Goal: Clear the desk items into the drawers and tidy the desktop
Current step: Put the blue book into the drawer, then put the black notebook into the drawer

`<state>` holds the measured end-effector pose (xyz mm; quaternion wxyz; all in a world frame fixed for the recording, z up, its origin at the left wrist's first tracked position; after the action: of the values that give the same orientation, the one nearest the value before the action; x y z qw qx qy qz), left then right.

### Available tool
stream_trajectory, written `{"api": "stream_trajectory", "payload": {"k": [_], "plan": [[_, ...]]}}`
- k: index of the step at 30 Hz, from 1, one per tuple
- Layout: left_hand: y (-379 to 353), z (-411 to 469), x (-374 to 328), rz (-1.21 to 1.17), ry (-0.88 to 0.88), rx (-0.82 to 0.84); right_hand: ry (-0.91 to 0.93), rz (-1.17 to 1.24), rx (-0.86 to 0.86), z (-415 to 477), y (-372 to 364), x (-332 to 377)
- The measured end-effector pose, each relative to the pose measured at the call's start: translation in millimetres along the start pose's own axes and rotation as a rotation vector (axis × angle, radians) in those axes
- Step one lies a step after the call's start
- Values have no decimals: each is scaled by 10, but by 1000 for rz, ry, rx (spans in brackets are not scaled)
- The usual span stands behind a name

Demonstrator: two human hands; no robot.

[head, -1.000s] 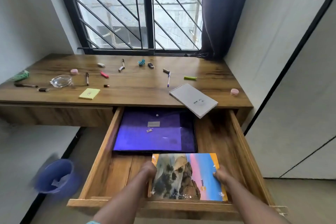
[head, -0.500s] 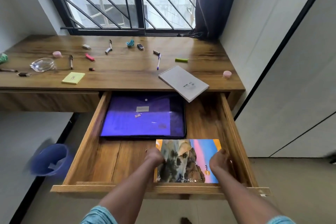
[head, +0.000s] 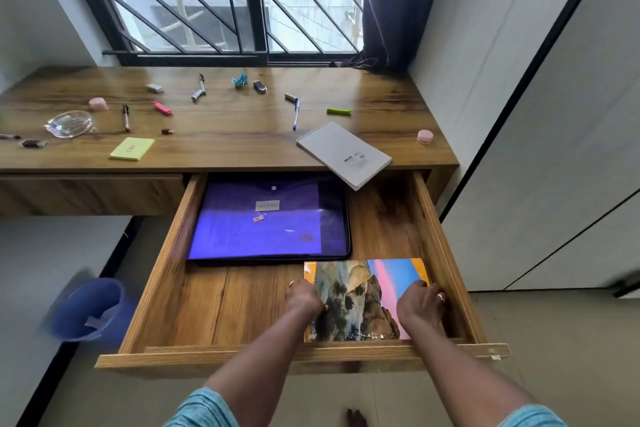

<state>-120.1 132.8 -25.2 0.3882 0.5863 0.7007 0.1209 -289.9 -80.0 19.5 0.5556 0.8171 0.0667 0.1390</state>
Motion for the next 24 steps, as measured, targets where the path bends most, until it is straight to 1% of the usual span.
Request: {"api": "stream_trajectory", "payload": {"k": [2,3,5,6,9,14,17,19,20,22,24], "plan": [[16,33,-21,44,20,-1,17,-51,-12,-30,61,43],[86,40,-78,85,15,-28,33,-62,-25,-26,110,89],[286,69,-246,71,7,-111,83,-67,-56,43,231,220],[402,93,-364,44,-9,-153,121,-65,-79,97,310,315],[730,202,-831,-26,-77,-191,314,-73,-185,256,584,751],[1020,546,-1437,-408,-106,-130,641,-56,-297,510,963,1570],[930,878,-1683,-688,-97,-47,783,-140,-282,672,999,1962],[769,1326,-1739,-851,-85,-31,881,-168,-296,764,1013,2163],[729,1392,-1755,-926,-64,-25,915,-216,-289,822,985,2244],[802,1193,-1875,-1062,-85,-14,971,-301,-263,935,884,2365],[891,1050,-1975,-1097,-116,-15,1044,-338,-302,937,894,2482]]}}
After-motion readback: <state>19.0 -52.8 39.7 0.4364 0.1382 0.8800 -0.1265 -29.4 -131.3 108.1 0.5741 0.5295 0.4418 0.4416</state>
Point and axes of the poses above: each hand's wrist, its own z-axis towards the middle knuckle, its own y-axis out of the back of the hand, x = y × z, the point moved 10 cm from there along z, towards the middle knuckle, and after that the axes turned 3 degrees about x, right-handed, at the moved point
